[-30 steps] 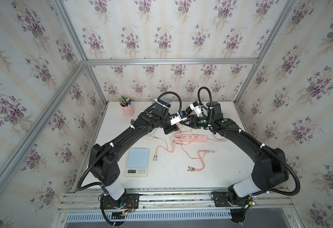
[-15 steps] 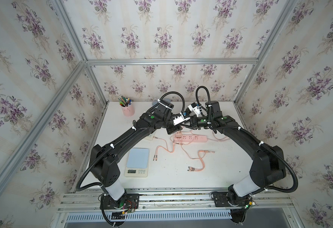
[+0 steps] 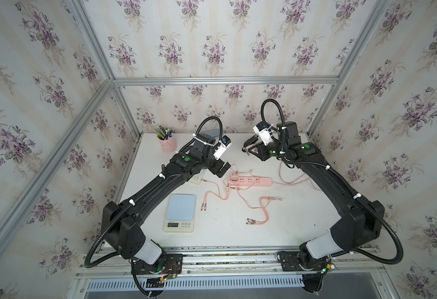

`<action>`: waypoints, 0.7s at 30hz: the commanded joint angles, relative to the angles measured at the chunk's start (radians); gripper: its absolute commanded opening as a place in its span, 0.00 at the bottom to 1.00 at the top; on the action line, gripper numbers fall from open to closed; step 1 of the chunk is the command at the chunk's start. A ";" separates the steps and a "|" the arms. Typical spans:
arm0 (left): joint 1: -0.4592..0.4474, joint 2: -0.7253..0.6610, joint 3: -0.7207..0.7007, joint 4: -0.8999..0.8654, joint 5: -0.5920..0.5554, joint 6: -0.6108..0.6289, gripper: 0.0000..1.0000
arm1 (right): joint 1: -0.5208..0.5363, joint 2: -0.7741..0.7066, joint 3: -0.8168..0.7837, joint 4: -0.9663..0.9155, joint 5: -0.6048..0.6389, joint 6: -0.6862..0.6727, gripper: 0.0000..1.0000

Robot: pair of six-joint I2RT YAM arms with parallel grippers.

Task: Charge the electronic scale
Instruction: Pick up the plug from the center of the board, then insert the plug into the socket.

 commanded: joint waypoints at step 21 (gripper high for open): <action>-0.105 0.117 -0.163 0.026 0.086 -0.271 0.96 | -0.082 0.232 -0.281 -0.037 0.243 0.002 0.00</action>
